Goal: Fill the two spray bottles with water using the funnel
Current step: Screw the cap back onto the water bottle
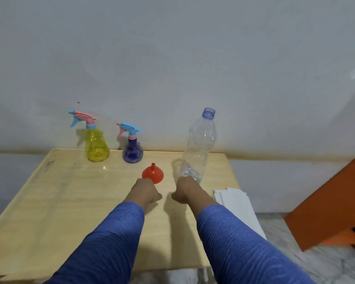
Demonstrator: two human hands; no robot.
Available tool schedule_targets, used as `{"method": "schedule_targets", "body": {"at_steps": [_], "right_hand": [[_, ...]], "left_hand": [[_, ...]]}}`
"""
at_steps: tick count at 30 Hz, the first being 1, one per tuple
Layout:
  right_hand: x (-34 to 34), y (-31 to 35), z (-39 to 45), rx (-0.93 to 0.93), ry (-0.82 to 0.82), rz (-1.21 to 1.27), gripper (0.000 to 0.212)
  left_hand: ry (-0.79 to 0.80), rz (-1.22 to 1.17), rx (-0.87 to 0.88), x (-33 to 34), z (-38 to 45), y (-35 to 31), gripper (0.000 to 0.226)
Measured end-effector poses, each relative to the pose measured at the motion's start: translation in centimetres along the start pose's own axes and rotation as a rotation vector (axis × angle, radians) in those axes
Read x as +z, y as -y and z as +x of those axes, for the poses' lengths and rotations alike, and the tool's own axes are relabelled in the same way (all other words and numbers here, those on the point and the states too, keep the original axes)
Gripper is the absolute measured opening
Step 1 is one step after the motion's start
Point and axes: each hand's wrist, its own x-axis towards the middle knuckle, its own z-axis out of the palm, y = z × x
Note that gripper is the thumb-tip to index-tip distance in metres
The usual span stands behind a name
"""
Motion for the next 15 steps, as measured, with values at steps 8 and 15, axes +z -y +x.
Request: {"method": "schedule_targets", "body": {"at_steps": [8,15], "right_hand": [[4.0,-8.5,-0.6,0.099,-0.088,0.242,0.015],[6.6,-10.2,1.0,0.054,-0.225,0.430,0.050]], "left_hand": [[0.022,-0.063,0.095,7.0,-1.7,-3.5,0.054],[-0.178,-0.357,0.177,9.6,-1.0,-4.0,0.092]]}}
